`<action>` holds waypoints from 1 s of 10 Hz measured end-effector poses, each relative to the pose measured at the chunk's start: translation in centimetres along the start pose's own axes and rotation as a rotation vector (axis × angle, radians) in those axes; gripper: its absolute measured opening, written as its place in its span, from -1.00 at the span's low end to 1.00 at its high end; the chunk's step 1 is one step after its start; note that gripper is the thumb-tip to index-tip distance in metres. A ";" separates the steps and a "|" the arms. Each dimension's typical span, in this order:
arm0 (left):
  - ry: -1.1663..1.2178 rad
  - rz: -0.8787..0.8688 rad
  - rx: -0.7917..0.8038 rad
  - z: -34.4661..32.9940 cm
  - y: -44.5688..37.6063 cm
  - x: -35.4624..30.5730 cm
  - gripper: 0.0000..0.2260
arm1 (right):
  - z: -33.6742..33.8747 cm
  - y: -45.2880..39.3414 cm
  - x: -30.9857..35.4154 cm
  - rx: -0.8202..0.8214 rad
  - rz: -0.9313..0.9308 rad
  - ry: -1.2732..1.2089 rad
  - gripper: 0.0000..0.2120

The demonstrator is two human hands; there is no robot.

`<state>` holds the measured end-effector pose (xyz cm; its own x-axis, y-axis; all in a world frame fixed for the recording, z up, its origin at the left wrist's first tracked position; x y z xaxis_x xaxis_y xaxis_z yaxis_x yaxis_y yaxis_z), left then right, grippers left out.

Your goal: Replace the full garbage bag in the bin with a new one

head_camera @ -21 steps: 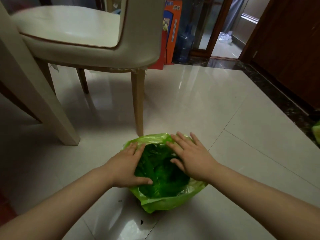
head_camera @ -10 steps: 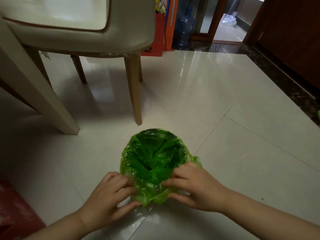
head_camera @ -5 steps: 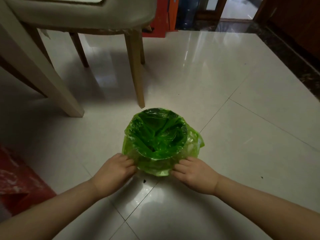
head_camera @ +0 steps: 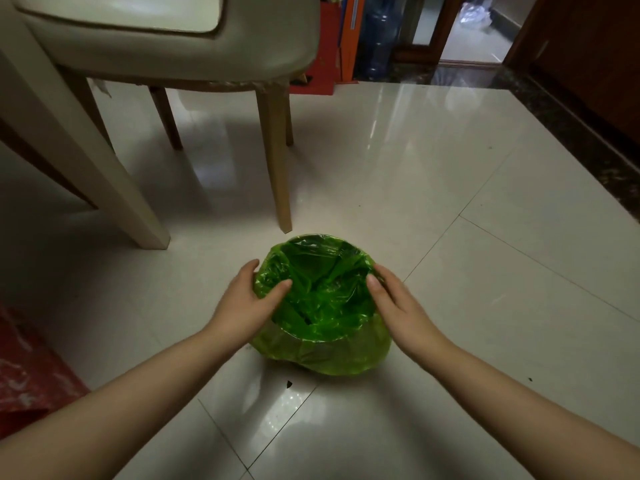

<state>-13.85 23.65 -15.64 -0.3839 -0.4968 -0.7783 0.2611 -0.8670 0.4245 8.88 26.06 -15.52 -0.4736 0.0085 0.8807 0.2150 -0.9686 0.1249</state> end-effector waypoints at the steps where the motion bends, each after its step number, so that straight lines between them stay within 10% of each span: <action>1: 0.080 0.111 0.044 -1.7 -0.7 0.4 -0.53 | -3.1 -1.1 -3.1 0.075 -0.220 -0.319 -0.36; 2: 0.054 0.155 0.072 -1.7 -1.2 1.0 -0.62 | -3.7 -1.3 -4.1 0.132 -0.333 -0.483 -0.67; 6: -0.027 0.133 0.146 -3.8 0.1 1.8 -0.51 | -2.8 -0.5 -4.9 0.230 -0.337 -0.334 -0.39; 8: -0.086 0.134 0.085 -3.9 0.1 1.8 -0.57 | -2.3 -0.4 -5.1 0.115 -0.294 -0.344 -0.58; 10: -0.541 -0.003 -0.253 -0.9 0.5 -2.0 -0.21 | 1.9 0.0 -2.8 -0.175 -0.128 0.253 -0.33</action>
Point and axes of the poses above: each hand's wrist, its own y-axis away from the middle knuckle, its own z-axis out of the back of the hand, x = y × z, the point moved 8 cm from there along -y, towards the middle knuckle, and after that the axes turned 4 degrees about z, right-handed, at the moved point
